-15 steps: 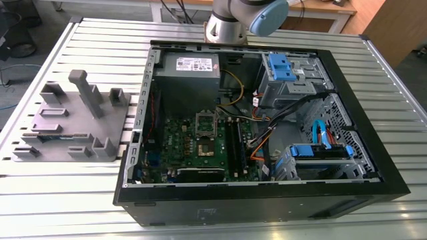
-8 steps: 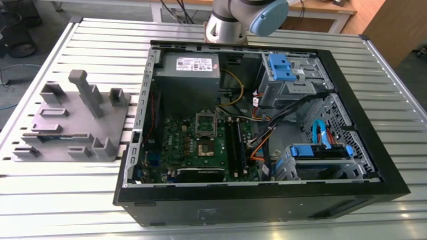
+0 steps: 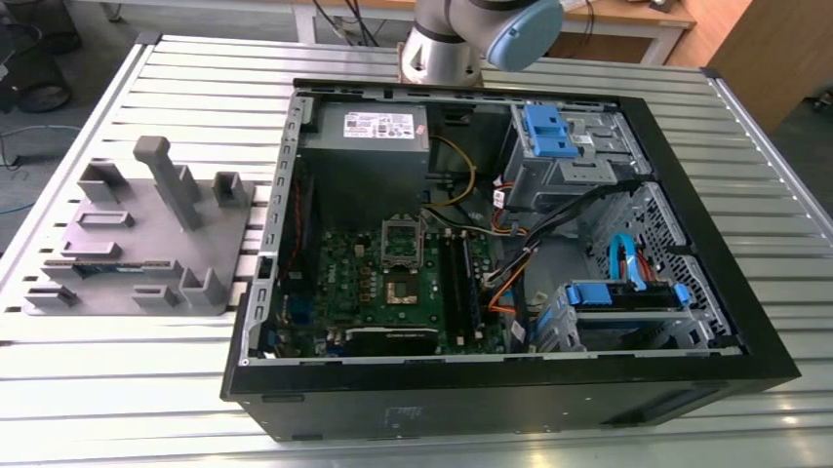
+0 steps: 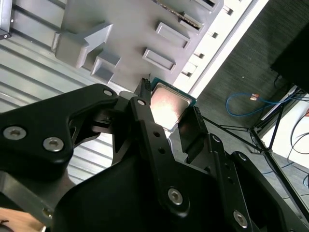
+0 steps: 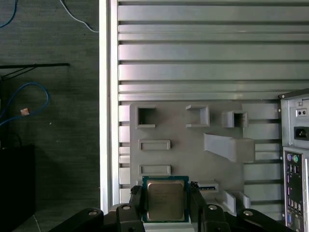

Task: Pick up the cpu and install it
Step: 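Pick up the cpu and move it towards the insertion slot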

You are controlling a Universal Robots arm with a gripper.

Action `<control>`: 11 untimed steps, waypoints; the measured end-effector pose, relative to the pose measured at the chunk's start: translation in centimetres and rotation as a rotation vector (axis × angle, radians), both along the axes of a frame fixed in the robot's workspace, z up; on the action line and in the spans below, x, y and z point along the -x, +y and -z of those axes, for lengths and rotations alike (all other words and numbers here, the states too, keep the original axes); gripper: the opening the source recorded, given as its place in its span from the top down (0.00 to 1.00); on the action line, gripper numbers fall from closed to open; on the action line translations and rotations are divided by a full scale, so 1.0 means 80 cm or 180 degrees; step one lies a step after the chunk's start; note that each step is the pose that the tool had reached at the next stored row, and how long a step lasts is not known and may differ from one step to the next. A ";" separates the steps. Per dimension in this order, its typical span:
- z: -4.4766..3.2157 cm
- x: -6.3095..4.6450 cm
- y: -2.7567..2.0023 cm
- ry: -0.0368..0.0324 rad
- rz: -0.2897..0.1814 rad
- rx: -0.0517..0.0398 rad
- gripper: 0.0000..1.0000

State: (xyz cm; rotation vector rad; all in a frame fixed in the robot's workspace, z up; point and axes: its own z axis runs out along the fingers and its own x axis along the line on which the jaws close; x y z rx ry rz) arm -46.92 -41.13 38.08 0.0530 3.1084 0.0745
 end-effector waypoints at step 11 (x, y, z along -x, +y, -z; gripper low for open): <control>-0.0001 -0.015 0.0000 0.0000 0.0000 0.0000 0.53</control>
